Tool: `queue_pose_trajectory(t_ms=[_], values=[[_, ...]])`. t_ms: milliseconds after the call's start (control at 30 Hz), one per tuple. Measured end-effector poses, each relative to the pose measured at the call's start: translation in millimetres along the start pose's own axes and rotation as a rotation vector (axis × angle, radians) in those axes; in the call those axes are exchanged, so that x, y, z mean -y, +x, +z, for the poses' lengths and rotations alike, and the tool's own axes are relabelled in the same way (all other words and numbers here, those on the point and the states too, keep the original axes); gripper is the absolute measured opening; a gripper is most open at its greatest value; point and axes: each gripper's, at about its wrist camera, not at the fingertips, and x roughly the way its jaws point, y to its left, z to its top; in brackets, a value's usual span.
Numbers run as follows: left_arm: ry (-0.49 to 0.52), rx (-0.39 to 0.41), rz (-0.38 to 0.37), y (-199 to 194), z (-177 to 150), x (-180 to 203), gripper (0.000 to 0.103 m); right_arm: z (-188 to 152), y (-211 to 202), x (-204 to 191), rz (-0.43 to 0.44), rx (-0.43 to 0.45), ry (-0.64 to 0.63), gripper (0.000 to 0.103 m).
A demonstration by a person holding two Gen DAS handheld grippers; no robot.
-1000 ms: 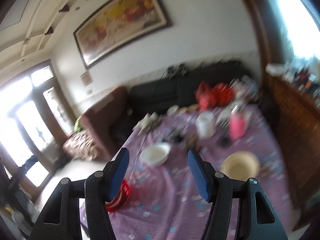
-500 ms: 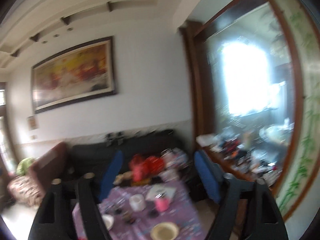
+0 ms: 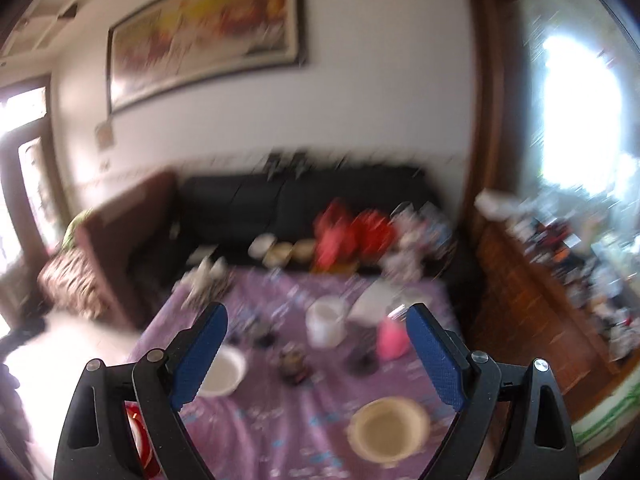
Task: Organize plates and bowls
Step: 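Move both grippers to the smaller white bowl and close on its rim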
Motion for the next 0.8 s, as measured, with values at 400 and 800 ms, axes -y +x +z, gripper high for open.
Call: queue_pose_trajectory(t_ms=[400, 800], values=[[-0.125, -0.434, 0.052, 241.7, -47.3, -25.9, 0.086, -123.2, 284.0, -32.7, 0.218, -0.462, 0.156, 0.069], [-0.196, -0.533, 0.134, 331.8, -57.9, -38.8, 0.086, -144.2, 353.6, -47.4, 0.312, -0.526, 0.251, 0.068]])
